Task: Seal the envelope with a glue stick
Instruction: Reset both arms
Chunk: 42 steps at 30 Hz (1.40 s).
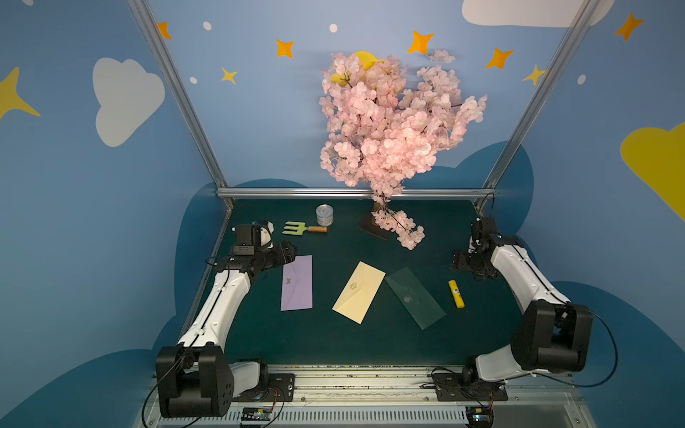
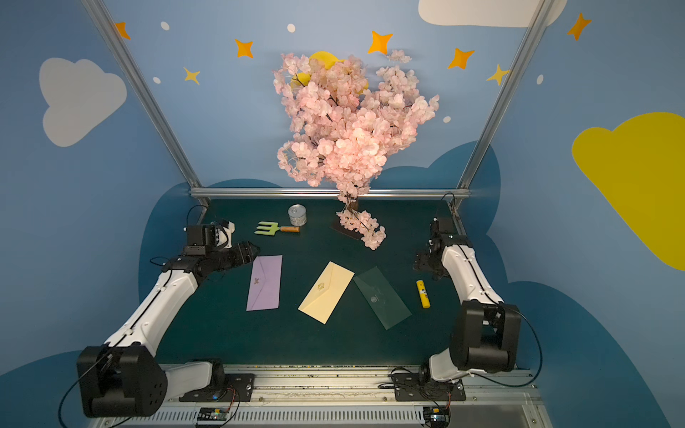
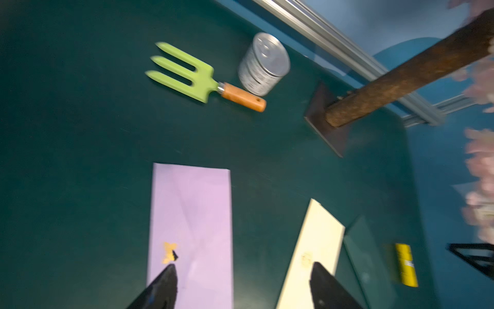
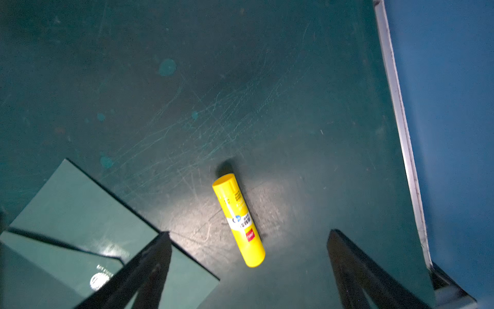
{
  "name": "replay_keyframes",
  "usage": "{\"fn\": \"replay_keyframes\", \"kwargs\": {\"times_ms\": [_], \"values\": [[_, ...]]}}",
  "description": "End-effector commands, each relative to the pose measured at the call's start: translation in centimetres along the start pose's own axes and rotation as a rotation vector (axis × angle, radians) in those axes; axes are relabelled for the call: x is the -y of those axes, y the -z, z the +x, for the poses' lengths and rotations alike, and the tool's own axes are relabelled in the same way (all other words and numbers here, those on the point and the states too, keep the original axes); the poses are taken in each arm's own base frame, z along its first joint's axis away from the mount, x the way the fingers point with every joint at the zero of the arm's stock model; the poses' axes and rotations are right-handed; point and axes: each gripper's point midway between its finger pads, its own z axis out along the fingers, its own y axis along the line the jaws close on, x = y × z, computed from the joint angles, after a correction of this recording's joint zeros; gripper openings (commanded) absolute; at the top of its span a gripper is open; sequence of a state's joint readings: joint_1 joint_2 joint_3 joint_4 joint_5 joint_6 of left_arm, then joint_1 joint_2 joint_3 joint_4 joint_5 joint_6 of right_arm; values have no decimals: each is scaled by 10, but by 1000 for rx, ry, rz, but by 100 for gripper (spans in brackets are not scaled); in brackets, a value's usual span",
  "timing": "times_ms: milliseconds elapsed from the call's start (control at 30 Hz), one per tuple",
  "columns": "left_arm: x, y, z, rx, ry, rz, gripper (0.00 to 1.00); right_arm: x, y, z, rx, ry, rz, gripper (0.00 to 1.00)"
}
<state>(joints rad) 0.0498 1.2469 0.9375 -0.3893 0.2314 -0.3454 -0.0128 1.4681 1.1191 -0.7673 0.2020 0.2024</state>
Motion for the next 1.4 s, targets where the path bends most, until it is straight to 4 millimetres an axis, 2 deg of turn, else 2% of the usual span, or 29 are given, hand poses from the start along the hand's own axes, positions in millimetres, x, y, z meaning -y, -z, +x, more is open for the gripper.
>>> {"fn": "replay_keyframes", "kwargs": {"times_ms": [0,100,200,233,333,400,467,567,700,767,800,833,867,900,1000,1067,1167,1233,1267,1300,1367], "values": [[-41,7,-23,182,14,-164,89,7,3,-30,232,-89,0,95],[-56,8,-30,333,-55,-210,99,20,5,-31,381,-144,26,95],[-68,3,-26,399,-100,-243,100,32,11,-30,536,-238,38,95],[-74,0,-23,403,-96,-266,100,37,9,-25,573,-295,40,95],[-92,-14,-7,400,-88,-313,100,26,21,-20,738,-254,-52,94],[-98,-21,2,410,-88,-327,100,19,32,-17,856,-228,-82,94],[-99,-26,8,455,-120,-330,100,12,34,-13,899,-153,-67,95],[-93,-32,11,484,-203,-327,100,3,25,-5,852,-75,-30,95],[-79,-35,7,529,-327,-316,100,-9,16,-1,839,-71,-71,94],[-83,-38,7,567,-333,-323,100,-12,11,-3,845,-79,-80,95],[-85,-44,10,574,-332,-314,100,-15,7,-5,846,-77,-88,95],[-80,-49,11,589,-371,-286,100,-18,4,-7,846,-71,-98,95],[-75,-61,20,557,-409,-244,100,-21,-1,-9,848,-66,-110,95],[-71,-64,17,587,-448,-263,100,-24,-3,-12,860,-71,-122,95],[-76,-70,16,489,-415,-318,100,-38,-2,-25,935,51,-128,95],[-84,-72,12,491,-373,-331,100,-46,-4,-28,933,103,-136,94],[-85,-71,10,514,-369,-318,100,-38,-22,-30,894,47,-83,95],[-86,-72,11,508,-365,-319,100,-42,-25,-38,928,68,-95,95],[-85,-72,12,508,-368,-317,100,-48,-37,-37,855,85,-113,94],[-86,-72,11,509,-367,-318,100,-45,-43,-41,818,83,-80,96],[-86,-71,11,509,-365,-317,100,-41,-44,-38,821,39,-109,96]]}}
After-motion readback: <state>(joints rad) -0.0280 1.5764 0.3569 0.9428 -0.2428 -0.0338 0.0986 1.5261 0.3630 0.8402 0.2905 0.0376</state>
